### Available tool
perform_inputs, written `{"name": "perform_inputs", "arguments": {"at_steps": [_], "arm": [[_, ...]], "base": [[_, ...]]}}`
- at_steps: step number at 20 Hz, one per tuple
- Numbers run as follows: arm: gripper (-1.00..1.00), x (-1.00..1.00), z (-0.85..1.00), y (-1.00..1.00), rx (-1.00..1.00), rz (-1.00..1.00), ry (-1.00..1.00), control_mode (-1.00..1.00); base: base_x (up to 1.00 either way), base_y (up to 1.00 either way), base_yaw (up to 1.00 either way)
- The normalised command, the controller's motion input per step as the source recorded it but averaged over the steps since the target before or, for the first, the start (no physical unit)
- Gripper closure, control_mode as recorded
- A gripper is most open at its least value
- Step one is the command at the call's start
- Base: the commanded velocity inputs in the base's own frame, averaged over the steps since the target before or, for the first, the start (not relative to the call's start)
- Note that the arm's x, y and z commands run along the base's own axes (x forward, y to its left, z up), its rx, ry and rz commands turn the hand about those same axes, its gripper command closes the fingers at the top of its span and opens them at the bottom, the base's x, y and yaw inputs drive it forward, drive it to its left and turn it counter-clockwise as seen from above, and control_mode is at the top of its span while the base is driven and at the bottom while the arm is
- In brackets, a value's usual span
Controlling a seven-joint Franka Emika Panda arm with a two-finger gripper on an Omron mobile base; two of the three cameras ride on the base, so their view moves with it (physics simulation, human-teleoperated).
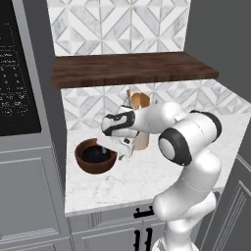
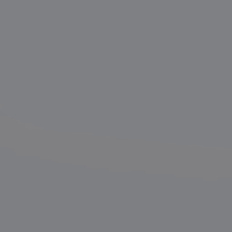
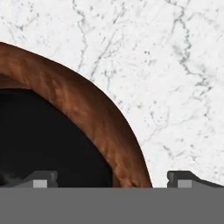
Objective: Pick up the bowls on the counter and stack them on top of one another in the open cabinet. Place the smaller bowl on top of the larger bowl.
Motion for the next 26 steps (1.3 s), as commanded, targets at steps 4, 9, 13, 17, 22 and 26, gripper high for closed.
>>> {"name": "perform_inputs", "arguments": {"at_steps": [4,9,13,17,22,26], "arm": [[-1.00,0.01,-0.31,0.10,0.00,0.00,0.07,-1.00],[1.00,0.02,-0.18,0.13,0.00,0.00,0.04,-1.00],[1.00,-0.05,-0.02,0.05,0.00,0.00,0.00,-1.00],[1.00,-0.50,0.04,0.00,0.00,0.00,-0.06,-1.00],[1.00,-0.73,0.34,0.00,0.00,-0.01,-0.14,-1.00],[1.00,-0.75,0.45,0.00,0.00,-0.02,-0.13,-1.00]], "base": [[0.00,0.00,0.00],[0.00,0.00,0.00],[0.00,0.00,0.00],[0.00,0.00,0.00],[0.00,0.00,0.00],[0.00,0.00,0.00]]}}
